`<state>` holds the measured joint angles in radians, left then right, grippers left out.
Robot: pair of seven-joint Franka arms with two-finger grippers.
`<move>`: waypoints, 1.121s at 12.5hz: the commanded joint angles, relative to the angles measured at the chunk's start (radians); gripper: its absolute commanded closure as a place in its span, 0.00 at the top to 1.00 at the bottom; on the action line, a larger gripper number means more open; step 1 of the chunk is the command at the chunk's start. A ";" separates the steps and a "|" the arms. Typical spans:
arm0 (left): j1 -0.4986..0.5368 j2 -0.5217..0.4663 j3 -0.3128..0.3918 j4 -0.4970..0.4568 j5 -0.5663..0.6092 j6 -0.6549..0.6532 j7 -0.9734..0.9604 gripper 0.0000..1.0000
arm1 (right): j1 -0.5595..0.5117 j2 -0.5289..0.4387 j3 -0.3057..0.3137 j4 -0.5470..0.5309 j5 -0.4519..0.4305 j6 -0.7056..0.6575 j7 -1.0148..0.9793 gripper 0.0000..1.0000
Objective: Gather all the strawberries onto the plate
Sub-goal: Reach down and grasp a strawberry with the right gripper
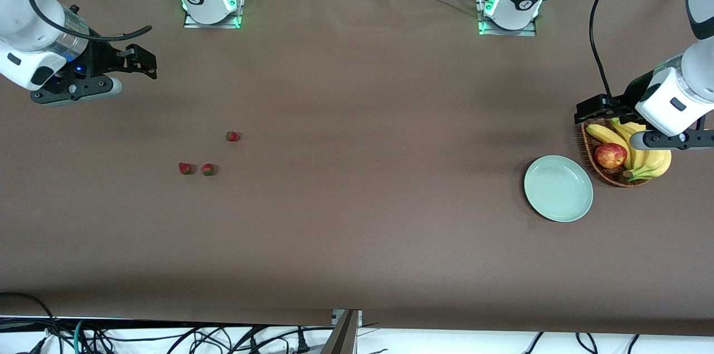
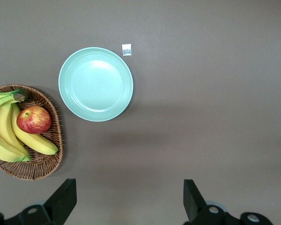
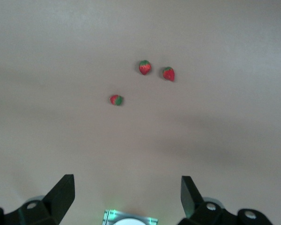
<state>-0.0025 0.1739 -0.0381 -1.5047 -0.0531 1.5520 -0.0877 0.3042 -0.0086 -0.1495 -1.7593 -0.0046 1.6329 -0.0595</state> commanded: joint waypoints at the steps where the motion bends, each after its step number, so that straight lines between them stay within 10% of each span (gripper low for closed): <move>1: 0.007 0.024 0.001 0.073 -0.016 -0.010 0.002 1.00 | 0.006 0.059 0.059 -0.324 -0.005 0.411 0.061 1.00; 6: 0.012 0.042 0.003 0.077 -0.017 -0.010 0.005 1.00 | 0.006 0.298 0.093 -0.322 0.003 0.665 0.087 0.99; 14: 0.036 0.044 0.004 0.075 -0.007 -0.012 -0.006 1.00 | 0.004 0.427 0.103 -0.391 0.060 0.805 0.116 0.91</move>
<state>0.0267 0.2047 -0.0343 -1.4582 -0.0532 1.5530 -0.0877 0.3150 0.3932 -0.0552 -2.1287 0.0332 2.3954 0.0470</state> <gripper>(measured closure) 0.000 0.075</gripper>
